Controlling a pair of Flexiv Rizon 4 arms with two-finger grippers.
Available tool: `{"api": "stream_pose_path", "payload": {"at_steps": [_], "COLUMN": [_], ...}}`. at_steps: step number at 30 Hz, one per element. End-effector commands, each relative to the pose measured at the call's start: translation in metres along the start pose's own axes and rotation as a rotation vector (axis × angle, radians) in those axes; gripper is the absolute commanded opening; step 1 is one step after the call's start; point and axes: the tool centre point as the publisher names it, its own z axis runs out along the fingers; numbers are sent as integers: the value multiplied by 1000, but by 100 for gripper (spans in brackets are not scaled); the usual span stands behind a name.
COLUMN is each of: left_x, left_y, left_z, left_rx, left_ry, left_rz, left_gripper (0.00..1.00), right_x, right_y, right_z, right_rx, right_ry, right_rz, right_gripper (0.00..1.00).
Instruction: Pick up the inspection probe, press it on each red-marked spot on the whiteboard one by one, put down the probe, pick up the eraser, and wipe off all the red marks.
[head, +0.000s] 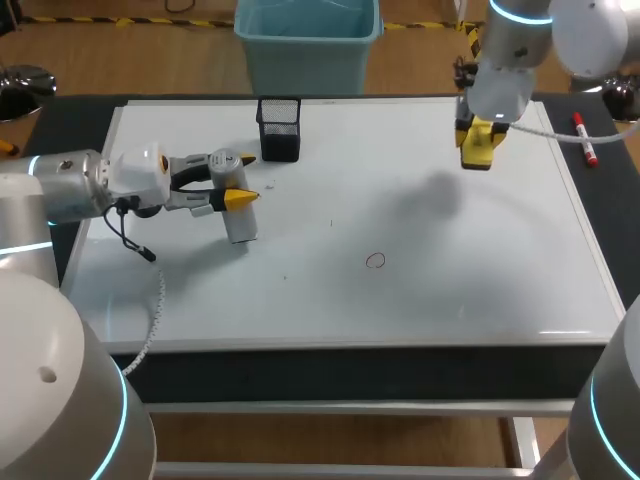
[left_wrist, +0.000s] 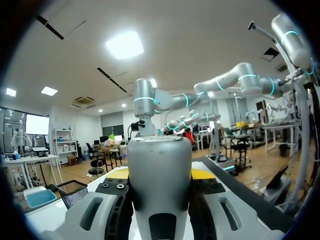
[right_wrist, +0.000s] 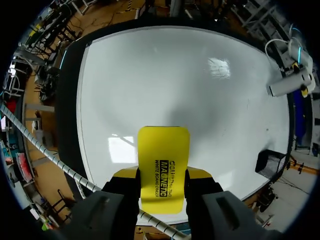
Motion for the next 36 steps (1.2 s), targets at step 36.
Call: {"api": "stream_pose_path", "payload": {"at_steps": [36], "left_x": [0], "left_y": [-1], "left_z": [0], "left_rx": [-1], "left_ry": [-3], "left_rz": [2], "left_gripper": [0], "right_x": [-132], "right_y": [220], "right_z": [46], "right_rx": [9], "right_ry": [-63], "right_rz": [-340], "right_gripper": [0]}}
